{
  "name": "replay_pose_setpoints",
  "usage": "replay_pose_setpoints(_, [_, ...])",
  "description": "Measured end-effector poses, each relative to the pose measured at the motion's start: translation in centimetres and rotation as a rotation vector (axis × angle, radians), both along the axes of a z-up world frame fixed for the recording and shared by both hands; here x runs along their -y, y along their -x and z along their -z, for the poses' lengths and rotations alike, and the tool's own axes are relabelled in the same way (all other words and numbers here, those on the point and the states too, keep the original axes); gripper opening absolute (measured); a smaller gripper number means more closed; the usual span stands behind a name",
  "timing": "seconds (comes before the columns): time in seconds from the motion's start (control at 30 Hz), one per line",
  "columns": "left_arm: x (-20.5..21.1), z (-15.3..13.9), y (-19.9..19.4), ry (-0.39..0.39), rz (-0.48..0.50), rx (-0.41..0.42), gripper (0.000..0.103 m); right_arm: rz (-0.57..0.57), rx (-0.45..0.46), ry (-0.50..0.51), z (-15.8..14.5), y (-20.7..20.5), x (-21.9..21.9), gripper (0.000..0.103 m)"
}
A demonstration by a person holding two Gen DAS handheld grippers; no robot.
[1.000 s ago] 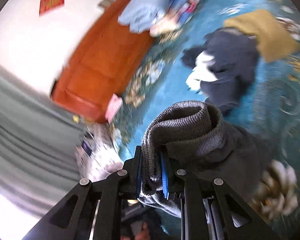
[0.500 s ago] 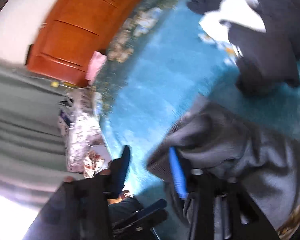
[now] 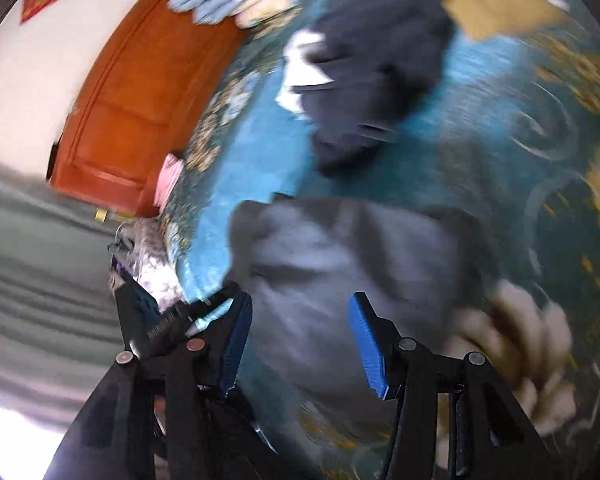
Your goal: Fold clothes
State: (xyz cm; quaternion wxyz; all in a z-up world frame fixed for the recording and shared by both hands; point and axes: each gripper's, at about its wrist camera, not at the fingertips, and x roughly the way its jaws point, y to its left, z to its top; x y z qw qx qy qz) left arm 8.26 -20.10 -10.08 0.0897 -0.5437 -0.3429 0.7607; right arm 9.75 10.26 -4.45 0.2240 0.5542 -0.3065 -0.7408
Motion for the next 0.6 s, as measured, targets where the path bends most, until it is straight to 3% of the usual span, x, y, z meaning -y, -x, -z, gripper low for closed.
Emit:
replay_pose_setpoints(0.13, [0.7,0.5,0.4,-0.04,-0.02,0.002,0.065,0.05,0.047,0.005,1.3,-0.8,-1.9,0.052])
replay_pose_setpoints(0.2, [0.6,0.4,0.4,-0.043,-0.018,-0.014,0.052,0.067,0.067,0.005,1.9,-0.9,-2.5,0.052])
replay_pose_setpoints(0.33, [0.1,0.0,0.2,0.0,0.002,-0.035,0.039,0.075,0.112,0.027,3.1,-0.5,-2.0,0.052])
replay_pose_setpoints(0.4, [0.0,0.1,0.0,0.013,0.005,-0.038,0.027,0.071,0.125,0.036,3.4,-0.3,-1.5,0.052])
replay_pose_setpoints(0.6, [0.4,-1.4,-0.9,-0.028,-0.003,-0.123,0.017,0.051,0.12,0.035,3.3,-0.3,-0.3,0.052])
